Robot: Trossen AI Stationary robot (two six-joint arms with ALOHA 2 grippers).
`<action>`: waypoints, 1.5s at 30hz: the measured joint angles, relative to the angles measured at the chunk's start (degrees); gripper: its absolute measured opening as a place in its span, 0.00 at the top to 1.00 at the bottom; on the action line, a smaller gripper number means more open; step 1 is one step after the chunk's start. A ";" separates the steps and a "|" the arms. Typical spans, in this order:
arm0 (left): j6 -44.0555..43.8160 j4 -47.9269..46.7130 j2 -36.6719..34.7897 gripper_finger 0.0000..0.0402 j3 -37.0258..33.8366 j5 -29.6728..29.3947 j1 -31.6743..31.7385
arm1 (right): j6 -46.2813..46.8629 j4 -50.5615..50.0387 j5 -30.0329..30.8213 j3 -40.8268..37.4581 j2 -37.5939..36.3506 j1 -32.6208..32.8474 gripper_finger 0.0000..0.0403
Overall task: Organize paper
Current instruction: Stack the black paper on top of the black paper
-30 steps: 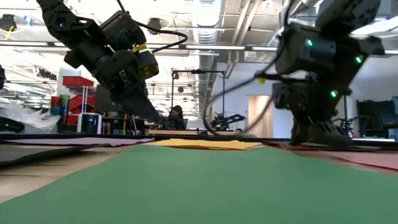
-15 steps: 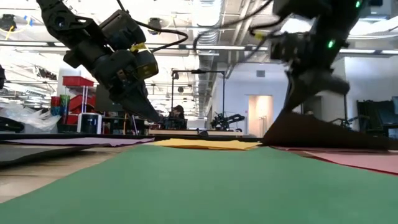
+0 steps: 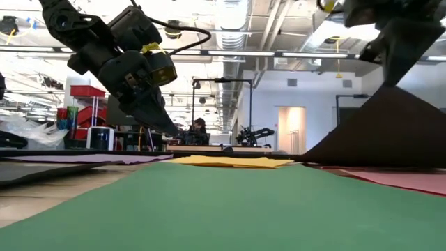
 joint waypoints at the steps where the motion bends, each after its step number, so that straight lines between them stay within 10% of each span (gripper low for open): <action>1: 0.00 0.03 0.01 1.00 0.00 0.00 -0.07 | 0.61 0.05 -0.03 0.00 -0.15 0.53 1.00; 19: 17.14 13.28 -1.56 0.99 5.46 -4.84 -6.83 | -3.99 14.87 0.53 0.02 0.29 -8.18 1.00; 32: 33.53 9.84 -0.80 0.73 14.49 -7.43 -7.72 | -5.96 18.94 -1.15 0.02 0.29 -10.01 1.00; 45: 34.42 10.41 13.02 0.68 23.95 -6.41 -6.71 | -6.56 21.75 -2.47 0.02 0.29 -9.99 1.00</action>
